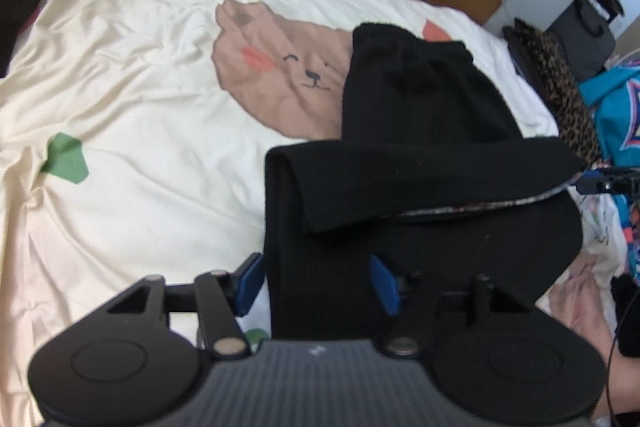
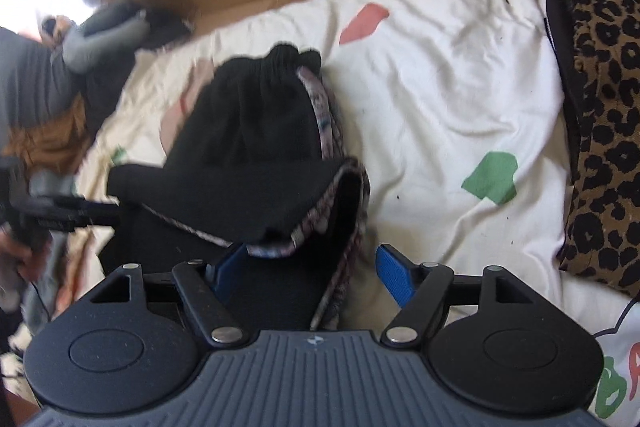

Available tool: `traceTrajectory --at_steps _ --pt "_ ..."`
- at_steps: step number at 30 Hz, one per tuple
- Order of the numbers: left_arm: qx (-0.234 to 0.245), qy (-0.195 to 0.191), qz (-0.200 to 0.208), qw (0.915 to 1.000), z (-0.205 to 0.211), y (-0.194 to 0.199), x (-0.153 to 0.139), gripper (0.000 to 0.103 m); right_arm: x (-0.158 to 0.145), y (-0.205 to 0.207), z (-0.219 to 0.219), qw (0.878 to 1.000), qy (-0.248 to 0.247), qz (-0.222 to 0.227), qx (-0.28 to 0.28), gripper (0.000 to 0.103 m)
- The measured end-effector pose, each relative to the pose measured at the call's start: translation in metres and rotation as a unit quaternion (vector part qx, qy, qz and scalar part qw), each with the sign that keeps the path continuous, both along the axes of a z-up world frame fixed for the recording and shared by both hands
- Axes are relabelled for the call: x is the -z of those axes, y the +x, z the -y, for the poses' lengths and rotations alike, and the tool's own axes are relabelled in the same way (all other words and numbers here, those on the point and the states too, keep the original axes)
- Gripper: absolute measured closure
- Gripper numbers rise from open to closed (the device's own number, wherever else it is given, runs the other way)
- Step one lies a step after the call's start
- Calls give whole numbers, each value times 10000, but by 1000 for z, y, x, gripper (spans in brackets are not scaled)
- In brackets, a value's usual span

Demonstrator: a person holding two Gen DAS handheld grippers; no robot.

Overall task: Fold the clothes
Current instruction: 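Open both tools and release the folded shorts onto the sheet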

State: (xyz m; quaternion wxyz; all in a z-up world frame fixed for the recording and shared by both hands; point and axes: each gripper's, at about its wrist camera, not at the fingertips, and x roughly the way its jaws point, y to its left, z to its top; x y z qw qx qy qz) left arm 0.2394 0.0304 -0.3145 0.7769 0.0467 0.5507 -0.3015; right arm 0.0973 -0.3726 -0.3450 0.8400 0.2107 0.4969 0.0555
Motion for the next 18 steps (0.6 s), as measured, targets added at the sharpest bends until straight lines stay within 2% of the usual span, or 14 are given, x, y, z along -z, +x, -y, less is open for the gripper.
traceTrajectory --at_steps 9,18 --pt "194 548 317 9978 16 0 13 44 14 2 -16 9974 -625 -179 -308 28" --pt "328 739 542 9953 25 4 24 42 23 19 -25 9921 -1173 -217 -386 33"
